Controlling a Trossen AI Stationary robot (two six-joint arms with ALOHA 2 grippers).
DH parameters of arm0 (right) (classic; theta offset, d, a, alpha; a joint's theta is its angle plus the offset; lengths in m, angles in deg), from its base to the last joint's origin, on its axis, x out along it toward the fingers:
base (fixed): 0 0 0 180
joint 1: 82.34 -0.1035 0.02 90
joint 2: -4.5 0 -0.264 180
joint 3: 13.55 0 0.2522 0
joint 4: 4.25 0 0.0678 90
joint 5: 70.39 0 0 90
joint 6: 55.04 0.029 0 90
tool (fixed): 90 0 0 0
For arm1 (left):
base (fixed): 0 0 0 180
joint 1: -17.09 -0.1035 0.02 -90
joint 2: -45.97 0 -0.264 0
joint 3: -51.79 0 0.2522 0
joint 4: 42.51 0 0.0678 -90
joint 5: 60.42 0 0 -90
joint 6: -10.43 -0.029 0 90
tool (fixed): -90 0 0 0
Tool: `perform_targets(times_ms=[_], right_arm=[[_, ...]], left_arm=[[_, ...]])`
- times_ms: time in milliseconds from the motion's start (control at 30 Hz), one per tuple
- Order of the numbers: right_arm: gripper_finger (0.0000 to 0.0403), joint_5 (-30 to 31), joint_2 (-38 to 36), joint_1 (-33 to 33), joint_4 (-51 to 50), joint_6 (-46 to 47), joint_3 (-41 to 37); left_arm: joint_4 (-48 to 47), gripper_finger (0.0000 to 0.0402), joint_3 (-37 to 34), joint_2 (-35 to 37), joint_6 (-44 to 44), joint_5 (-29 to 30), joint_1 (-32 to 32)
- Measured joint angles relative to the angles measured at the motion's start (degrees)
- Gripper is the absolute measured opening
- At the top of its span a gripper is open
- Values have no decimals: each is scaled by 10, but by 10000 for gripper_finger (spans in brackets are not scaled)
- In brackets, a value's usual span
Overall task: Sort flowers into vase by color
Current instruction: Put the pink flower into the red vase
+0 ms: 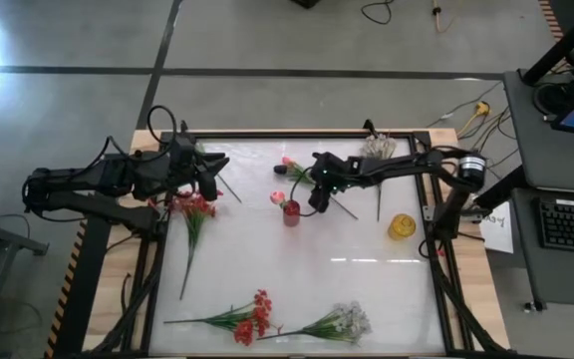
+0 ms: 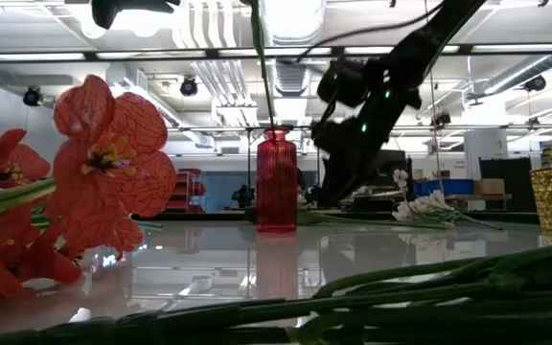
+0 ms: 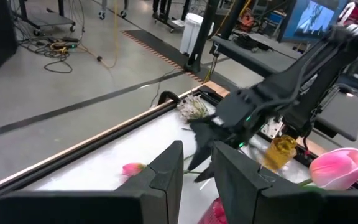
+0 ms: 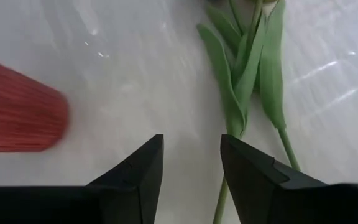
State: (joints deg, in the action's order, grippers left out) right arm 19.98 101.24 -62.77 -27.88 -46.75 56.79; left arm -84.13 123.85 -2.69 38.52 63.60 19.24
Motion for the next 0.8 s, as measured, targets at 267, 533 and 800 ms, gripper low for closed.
perform_targets(times_ms=[267,533,800], right_arm=[[152,14,47,13,60,-26,0],[154,61,18,14,82,-47,0],[139,20,56,45,124,-23,0]], left_arm=[[0,75,0,1,20,-20,0],[0,75,0,3,31,-21,0],[0,75,0,3,30,-21,0]])
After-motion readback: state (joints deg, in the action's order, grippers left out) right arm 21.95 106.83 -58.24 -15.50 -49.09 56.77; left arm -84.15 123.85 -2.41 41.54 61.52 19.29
